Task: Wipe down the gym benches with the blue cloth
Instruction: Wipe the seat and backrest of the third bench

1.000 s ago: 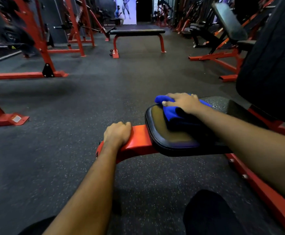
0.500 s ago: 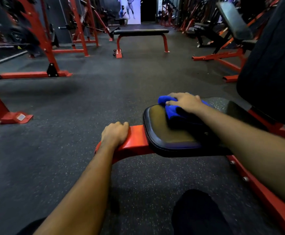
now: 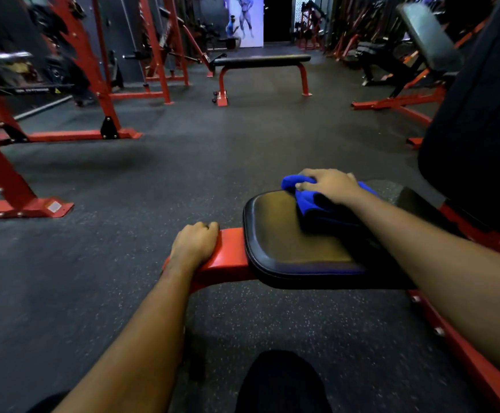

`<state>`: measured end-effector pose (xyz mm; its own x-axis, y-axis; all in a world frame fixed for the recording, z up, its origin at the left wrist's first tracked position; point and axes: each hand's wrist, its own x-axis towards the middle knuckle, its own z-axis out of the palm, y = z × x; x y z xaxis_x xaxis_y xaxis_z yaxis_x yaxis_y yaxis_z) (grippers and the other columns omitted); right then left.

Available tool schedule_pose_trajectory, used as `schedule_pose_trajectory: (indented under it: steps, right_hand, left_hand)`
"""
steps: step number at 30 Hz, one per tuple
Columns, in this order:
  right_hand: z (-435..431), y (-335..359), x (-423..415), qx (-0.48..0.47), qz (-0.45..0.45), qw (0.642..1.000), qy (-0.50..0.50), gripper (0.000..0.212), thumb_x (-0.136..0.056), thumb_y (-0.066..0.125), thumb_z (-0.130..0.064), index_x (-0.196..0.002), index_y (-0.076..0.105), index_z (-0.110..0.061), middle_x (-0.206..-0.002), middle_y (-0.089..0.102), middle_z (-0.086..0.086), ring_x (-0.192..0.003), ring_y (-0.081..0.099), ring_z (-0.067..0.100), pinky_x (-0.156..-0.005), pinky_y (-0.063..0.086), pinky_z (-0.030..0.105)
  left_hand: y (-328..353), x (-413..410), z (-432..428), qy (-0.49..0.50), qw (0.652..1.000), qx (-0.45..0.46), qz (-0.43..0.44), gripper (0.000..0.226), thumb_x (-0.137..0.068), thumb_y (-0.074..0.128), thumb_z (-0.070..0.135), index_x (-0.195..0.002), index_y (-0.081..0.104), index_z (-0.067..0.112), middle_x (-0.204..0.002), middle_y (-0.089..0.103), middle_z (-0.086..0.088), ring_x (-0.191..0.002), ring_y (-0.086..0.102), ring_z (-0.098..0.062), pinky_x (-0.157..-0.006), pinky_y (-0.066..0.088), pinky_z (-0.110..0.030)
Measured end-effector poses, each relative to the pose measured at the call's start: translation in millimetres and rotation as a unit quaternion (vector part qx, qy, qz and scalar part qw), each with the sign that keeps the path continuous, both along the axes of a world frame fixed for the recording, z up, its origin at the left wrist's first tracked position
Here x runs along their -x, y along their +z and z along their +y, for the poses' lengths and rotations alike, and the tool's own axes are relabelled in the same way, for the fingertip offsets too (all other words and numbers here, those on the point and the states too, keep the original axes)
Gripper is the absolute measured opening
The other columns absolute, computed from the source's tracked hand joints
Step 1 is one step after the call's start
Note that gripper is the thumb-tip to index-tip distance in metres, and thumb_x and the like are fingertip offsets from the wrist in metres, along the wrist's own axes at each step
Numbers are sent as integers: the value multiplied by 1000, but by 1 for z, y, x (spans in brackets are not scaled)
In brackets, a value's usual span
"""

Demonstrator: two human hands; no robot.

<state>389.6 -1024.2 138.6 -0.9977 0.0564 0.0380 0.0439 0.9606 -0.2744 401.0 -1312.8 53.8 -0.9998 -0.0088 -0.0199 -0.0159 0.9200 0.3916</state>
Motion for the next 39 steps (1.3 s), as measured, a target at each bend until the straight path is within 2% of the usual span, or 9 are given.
schedule_pose_trajectory:
  steps: [4,8,11,15,19,23,27,33,39]
  right_hand:
    - [-18,-2,-1,-25,8,998,-63,33,-94,41,-41,-122,58,-36,-134,56,1,-133,41,28,-110,13,66]
    - [-10,-1,-18,-20,15,999,24,39,-98,43,-51,-137,48,-44,-142,49,-9,-137,37,19,-108,20,60]
    - [-12,-3,-15,2,9,1000,-3,42,-97,45,-51,-138,46,-47,-148,45,-12,-144,29,17,-110,11,68]
    - [-27,-4,-22,-30,-17,998,-48,53,-99,35,-57,-150,25,-51,-165,13,-13,-153,5,19,-110,3,73]
    - [-44,-5,-61,-40,-10,997,-65,57,-99,30,-62,-152,15,-52,-166,6,-11,-153,2,19,-112,4,71]
    - [-70,-9,-106,-56,27,992,-113,59,-98,28,-61,-153,12,-49,-167,6,-8,-153,3,20,-113,4,71]
    - [-83,-12,-123,-66,49,980,-179,58,-98,28,-59,-153,16,-48,-166,11,-8,-153,4,20,-112,7,67]
    - [-67,-2,-70,-39,-12,977,-208,54,-100,31,-52,-153,23,-46,-166,12,-4,-153,6,24,-112,7,68]
    - [-81,-1,-72,-42,0,967,-252,54,-102,27,-52,-154,18,-45,-166,10,-3,-153,4,24,-114,3,68]
  left_hand:
    - [4,-3,2,2,1000,-17,3,41,-101,27,28,-96,63,10,-121,62,-22,-101,55,-35,-79,36,-36]
    - [6,-5,3,14,999,-45,-10,46,-100,29,32,-105,65,4,-121,61,-23,-101,55,-34,-83,39,-37]
    - [16,-6,3,-1,997,-49,65,49,-102,31,36,-93,67,4,-104,66,-22,-92,61,-35,-83,47,-39]
    - [42,7,16,-80,975,-163,129,55,-98,27,49,-77,66,18,-80,71,-3,-79,66,-25,-80,53,-40]
    - [60,33,47,-160,968,-170,92,50,-100,30,48,-89,66,15,-98,73,-10,-95,65,-33,-88,50,-44]
    - [70,49,88,-210,968,-140,0,54,-105,28,46,-110,69,11,-123,63,-24,-119,55,-37,-100,43,-40]
    - [76,59,112,-229,961,-117,-103,63,-105,23,47,-141,48,3,-148,41,-26,-139,37,-37,-112,30,-37]
    - [72,62,108,-216,958,-158,-100,62,-106,24,42,-142,41,-5,-150,37,-28,-140,34,-37,-113,28,-38]
    - [69,61,107,-204,959,-175,-92,62,-105,24,44,-141,43,-3,-147,40,-28,-137,39,-38,-109,30,-41]
